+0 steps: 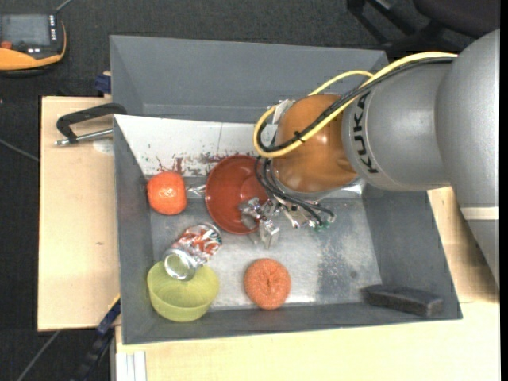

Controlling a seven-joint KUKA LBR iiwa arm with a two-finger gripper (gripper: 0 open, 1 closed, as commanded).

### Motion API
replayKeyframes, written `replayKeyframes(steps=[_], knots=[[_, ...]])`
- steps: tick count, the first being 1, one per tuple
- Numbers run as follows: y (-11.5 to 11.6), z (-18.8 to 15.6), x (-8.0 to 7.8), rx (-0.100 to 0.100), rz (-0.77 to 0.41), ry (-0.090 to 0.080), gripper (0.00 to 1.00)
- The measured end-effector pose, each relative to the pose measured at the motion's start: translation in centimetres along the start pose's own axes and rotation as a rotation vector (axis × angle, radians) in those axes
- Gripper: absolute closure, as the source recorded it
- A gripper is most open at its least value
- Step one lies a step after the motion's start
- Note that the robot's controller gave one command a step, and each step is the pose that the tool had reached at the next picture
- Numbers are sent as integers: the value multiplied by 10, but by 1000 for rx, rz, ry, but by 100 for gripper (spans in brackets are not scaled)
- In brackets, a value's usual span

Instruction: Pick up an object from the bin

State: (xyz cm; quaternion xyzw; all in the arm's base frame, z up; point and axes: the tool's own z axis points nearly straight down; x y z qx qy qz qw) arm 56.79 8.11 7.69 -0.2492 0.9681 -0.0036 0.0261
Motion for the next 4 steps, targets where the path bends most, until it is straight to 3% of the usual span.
replayKeyframes(steps=[1, 2, 3, 4], knots=[[29, 1, -26, 2, -58, 18, 0], [33, 0, -48, 1, -121, 74, 0], [34, 1, -48, 0, -120, 72, 100], [38, -41, -39, -11, -551, 62, 100]])
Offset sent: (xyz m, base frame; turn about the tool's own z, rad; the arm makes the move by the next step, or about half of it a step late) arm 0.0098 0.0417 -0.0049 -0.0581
